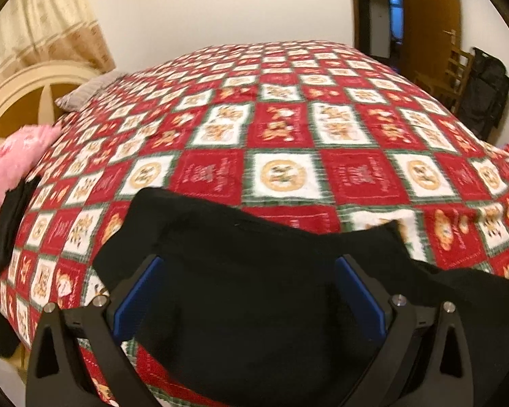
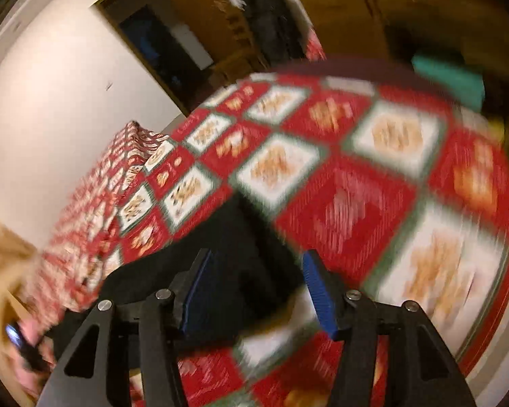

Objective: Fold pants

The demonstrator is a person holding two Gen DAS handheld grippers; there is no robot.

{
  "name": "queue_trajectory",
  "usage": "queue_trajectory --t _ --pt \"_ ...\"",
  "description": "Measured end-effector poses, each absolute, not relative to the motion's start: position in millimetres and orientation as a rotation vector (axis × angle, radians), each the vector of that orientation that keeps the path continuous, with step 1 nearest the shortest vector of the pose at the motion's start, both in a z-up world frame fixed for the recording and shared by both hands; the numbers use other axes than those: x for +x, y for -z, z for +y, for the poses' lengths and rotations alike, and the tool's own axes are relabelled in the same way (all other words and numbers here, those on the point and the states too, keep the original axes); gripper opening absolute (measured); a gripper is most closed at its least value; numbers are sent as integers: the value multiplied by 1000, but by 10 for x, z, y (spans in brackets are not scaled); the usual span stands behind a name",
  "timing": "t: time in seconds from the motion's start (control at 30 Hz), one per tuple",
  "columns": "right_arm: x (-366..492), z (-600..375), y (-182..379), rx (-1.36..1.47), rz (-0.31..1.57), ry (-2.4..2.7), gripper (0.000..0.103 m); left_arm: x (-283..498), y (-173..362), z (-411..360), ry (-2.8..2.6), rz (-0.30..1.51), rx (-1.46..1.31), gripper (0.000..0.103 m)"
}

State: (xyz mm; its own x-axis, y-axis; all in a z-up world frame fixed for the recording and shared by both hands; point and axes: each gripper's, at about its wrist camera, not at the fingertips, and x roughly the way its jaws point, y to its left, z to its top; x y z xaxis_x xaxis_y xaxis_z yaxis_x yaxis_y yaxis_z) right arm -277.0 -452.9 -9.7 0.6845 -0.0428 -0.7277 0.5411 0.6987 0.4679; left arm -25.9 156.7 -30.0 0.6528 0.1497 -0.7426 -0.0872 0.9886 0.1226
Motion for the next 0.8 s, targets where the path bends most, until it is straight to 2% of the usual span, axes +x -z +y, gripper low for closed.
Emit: queue_trajectory --t 0.17,0.33,0.53,0.6,0.63,0.8 --pt "-2877 -4177 283 772 746 338 57 -282 316 1413 -68 851 87 102" --pt "-2557 -4003 345 764 735 311 57 -324 325 1282 -20 855 82 102" --pt "-2427 -4124 415 893 610 347 56 -395 299 925 91 864 103 102" --pt "-2427 -4137 442 927 601 373 32 -449 282 739 133 852 141 102" --pt "-2418 -4151 492 948 615 378 12 -476 280 674 153 851 152 102" --pt "-2347 -4215 431 991 608 293 6 -593 266 324 250 853 202 102"
